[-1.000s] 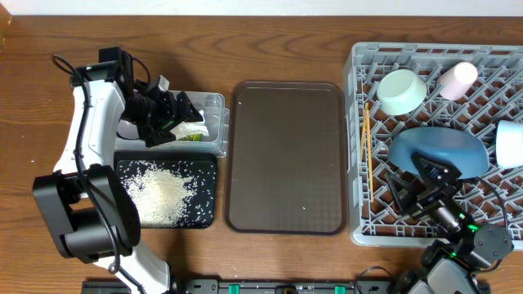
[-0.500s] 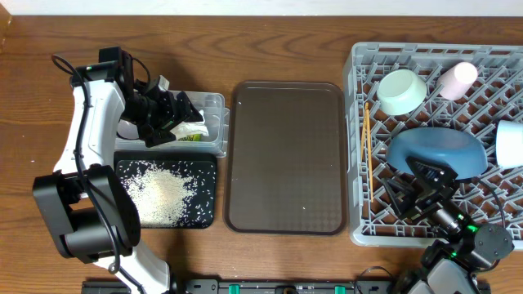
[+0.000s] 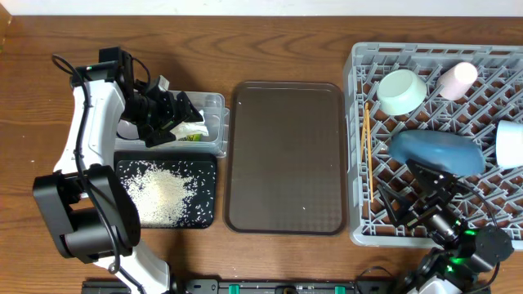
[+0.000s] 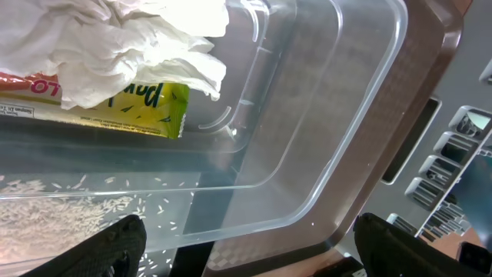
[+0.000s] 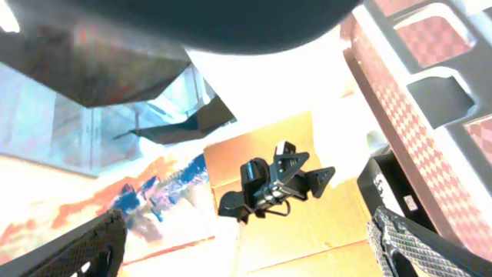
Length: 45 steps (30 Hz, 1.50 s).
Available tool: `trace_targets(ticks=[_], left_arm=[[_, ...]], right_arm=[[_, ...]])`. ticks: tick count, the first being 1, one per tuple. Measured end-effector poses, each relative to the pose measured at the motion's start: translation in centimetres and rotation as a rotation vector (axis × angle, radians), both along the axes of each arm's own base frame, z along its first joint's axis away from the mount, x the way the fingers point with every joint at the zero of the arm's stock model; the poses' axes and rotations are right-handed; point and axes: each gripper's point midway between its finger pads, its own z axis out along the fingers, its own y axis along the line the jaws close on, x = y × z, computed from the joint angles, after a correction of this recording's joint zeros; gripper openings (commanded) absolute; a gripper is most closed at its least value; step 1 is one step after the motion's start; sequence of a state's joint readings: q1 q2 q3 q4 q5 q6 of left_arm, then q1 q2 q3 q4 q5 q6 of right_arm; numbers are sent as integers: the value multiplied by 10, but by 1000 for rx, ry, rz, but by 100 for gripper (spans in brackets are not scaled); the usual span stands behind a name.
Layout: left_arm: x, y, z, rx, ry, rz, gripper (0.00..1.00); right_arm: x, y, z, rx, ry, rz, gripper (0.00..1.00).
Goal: Sort waste into correct bins and load items into the dishwasher rack
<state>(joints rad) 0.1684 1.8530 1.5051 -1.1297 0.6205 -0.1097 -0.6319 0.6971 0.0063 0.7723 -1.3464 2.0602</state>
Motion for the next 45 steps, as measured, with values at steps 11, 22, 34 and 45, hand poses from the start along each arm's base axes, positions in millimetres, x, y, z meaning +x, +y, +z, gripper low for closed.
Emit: trace_targets(ticks=[11,22,34,45], left_arm=[[0,0,0,0,-1,0,90],[0,0,0,0,-1,0,89],[0,0,0,0,-1,0,89],[0,0,0,0,-1,0,90]], right_arm=[[-17,12,28,-122,-168,-5,99],[-16,9,28,-127,-177,-47,99],[-14,12,80,-239,-400,-91,99],[21,28,213,-423,-624,169,99]])
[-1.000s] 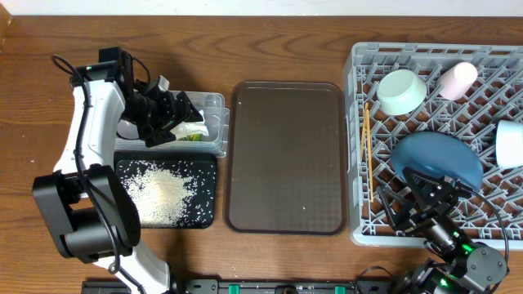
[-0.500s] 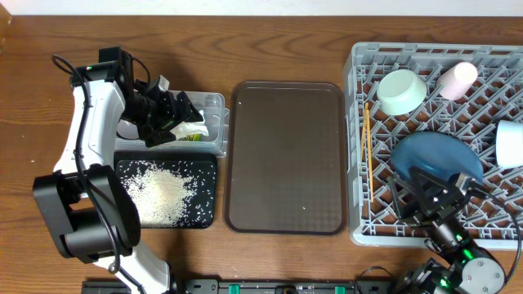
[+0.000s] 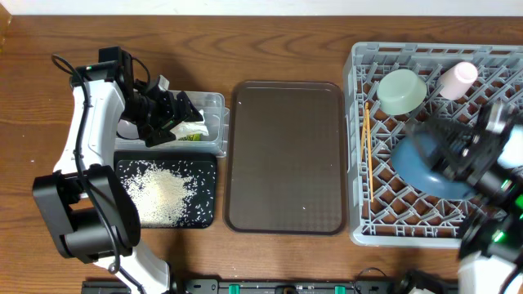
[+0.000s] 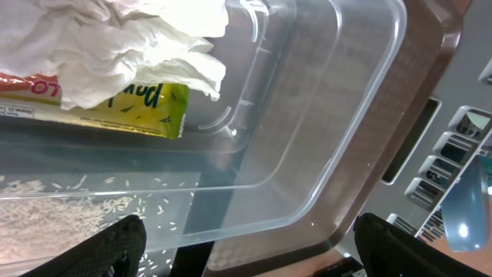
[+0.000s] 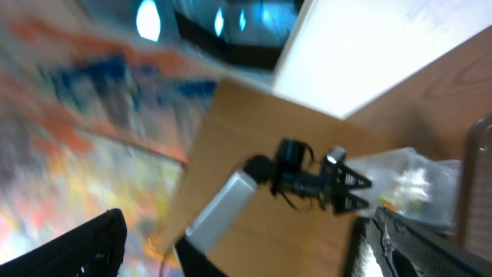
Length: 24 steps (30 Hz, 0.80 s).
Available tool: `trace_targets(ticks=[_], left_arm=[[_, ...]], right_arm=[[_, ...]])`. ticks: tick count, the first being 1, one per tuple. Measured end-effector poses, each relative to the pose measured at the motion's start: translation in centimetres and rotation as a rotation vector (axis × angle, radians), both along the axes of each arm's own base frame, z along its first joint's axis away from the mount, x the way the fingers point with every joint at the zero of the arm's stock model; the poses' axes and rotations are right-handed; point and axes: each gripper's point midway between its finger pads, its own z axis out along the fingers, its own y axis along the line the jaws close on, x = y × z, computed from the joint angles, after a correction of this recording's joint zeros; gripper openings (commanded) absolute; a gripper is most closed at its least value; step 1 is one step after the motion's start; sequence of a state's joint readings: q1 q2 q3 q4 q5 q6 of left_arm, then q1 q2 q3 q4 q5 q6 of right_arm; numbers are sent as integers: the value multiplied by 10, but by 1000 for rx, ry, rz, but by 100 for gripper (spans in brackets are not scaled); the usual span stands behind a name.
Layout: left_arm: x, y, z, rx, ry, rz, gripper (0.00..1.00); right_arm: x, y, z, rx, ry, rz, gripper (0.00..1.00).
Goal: Sort waste into correct bins and load items into the dishwasher rack
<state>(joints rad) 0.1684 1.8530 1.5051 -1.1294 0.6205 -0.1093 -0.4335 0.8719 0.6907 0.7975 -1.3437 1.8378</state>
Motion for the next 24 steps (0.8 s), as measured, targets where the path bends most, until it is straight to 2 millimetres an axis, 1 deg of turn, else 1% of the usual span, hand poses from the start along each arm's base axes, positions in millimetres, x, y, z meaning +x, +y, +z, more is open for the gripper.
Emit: trace_targets(ticks=[3,5,7,9,11,13,18,24], left_arm=[[0,0,0,0,0,0,89],[0,0,0,0,0,0,89],[0,0,0,0,0,0,90],[0,0,0,0,0,0,89],[0,0,0,0,0,0,89],[0,0,0,0,0,0,89],[0,0,0,0,0,0,89],[0,0,0,0,0,0,89]], right_arm=[[15,-4,20,-120,-94,69,99],[23,-7,22,-160,-119,95,99],[33,-11,18,-176,-114,116,99],[41,-15,10,-176,-93,131,99],[45,-17,5,-173,-77,141,99],[46,-17,3,-179,-81,145,99],[42,-22,7,-227,-152,120,99],[47,-33,3,-210,-115,91,99]])
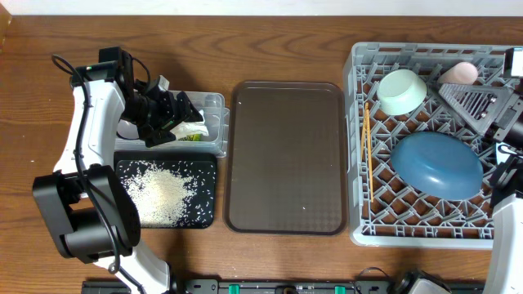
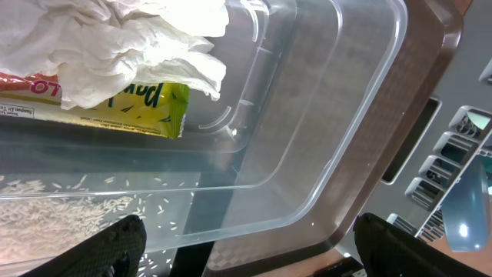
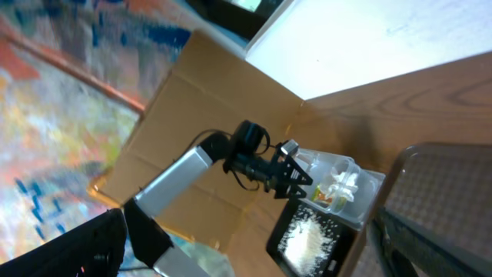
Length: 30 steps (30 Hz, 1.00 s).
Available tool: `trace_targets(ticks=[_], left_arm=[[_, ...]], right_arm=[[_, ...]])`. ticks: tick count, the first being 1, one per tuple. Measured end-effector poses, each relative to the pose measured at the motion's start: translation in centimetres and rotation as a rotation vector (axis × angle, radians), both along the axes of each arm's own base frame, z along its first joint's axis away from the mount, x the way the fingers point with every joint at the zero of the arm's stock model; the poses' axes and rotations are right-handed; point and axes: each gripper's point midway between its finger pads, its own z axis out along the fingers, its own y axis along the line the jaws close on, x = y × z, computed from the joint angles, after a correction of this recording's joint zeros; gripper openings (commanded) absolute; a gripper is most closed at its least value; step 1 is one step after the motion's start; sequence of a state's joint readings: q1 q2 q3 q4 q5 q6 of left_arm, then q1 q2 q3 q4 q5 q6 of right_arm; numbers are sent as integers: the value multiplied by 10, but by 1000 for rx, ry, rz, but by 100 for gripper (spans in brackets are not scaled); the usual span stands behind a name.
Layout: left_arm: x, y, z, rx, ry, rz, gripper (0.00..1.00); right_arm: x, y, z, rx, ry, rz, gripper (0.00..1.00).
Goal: Sort waste into correct bins and load items into the dishwasher rack
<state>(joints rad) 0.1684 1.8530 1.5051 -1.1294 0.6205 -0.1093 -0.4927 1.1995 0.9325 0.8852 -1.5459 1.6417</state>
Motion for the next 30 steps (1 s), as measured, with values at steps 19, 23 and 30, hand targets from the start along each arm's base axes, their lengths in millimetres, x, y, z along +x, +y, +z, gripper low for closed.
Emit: trace_targets(ticks=[19,23,30], left_arm=[[0,0,0,0,0,0,89],[0,0,0,0,0,0,89],[0,0,0,0,0,0,89]], right_arm=[[-20,42,-71,10,24,127,99],[-20,42,-72,11,26,127,99],[-20,42,-72,11,26,127,99]])
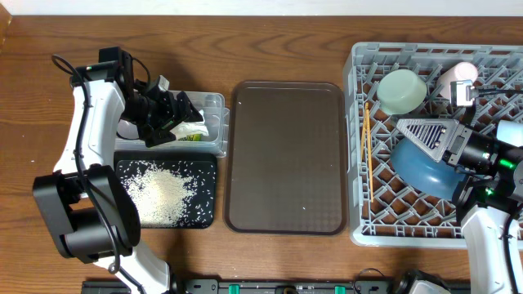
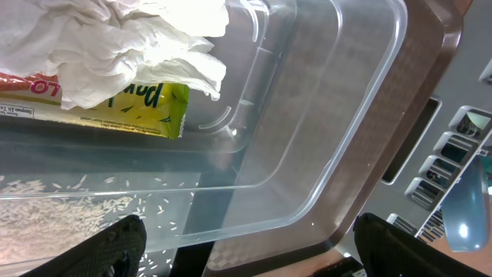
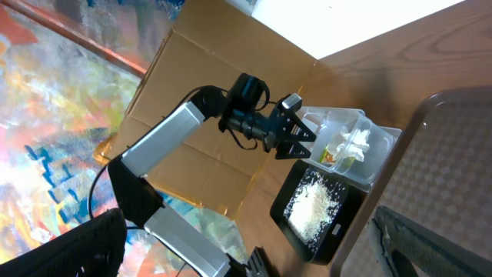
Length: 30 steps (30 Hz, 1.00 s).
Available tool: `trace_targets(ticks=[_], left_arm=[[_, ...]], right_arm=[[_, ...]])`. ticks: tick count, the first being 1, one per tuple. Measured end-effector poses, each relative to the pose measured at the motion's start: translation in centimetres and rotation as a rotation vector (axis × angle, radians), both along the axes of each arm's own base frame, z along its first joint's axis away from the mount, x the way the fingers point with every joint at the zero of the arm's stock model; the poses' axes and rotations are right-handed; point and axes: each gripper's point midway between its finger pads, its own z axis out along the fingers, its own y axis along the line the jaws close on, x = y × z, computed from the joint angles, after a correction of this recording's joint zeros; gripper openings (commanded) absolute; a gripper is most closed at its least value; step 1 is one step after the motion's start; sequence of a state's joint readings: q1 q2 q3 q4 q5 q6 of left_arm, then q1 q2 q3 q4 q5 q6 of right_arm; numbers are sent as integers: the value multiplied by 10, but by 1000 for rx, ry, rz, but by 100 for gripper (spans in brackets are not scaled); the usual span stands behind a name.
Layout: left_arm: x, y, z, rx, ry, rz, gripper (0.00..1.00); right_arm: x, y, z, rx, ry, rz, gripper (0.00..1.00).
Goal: Sort waste into correct bins and load items into the dishwasher rack
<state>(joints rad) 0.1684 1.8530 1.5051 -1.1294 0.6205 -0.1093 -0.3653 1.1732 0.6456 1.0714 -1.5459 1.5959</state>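
The grey dishwasher rack [image 1: 359, 233] at the right holds a blue plate [image 1: 421, 170], a pale green bowl [image 1: 400, 91], a pink cup [image 1: 459, 75], a white cup [image 1: 511, 133] and chopsticks [image 1: 367, 155]. My right gripper [image 1: 426, 135] hangs open over the plate's back edge, nothing in it [image 3: 246, 231]. At the left, a clear bin [image 2: 307, 115] contains white tissue [image 2: 131, 46] and a yellow packet [image 2: 146, 108]. My left gripper [image 2: 247, 235] is open above this bin [image 1: 214, 110], holding nothing.
A black tray with spilled rice [image 1: 163, 192] lies in front of the clear bin. A bare brown serving tray [image 1: 286, 155] fills the middle of the wooden table. The right wrist view looks across the table at the left arm [image 3: 254, 119] and a cardboard box behind it.
My right gripper was at the rack's back right near the pink cup; now it is further left and nearer, over the blue plate. The left arm and the bins are unchanged.
My right gripper was low at the rack's front edge, beneath the blue plate, which looked narrow and tilted. Then it showed blurred over the plate. After that the plate lay flat in the rack with the gripper at the back right. The left gripper stayed open over the clear bin.
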Motion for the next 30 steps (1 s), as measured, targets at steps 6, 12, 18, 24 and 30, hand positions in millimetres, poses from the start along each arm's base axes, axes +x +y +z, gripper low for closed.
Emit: trace_targets(ticks=[6,12,18,24,30], left_arm=[[0,0,0,0,0,0,89],[0,0,0,0,0,0,90],[0,0,0,0,0,0,89],[0,0,0,0,0,0,89],[0,0,0,0,0,0,89]], right_arm=[[0,0,0,0,0,0,99],[0,0,0,0,0,0,99],[-4,1,3,-5,-13,0,99],[-41,15,35,-130,-346,-15,99],[-86,35,76,-237,-775,-91,99]])
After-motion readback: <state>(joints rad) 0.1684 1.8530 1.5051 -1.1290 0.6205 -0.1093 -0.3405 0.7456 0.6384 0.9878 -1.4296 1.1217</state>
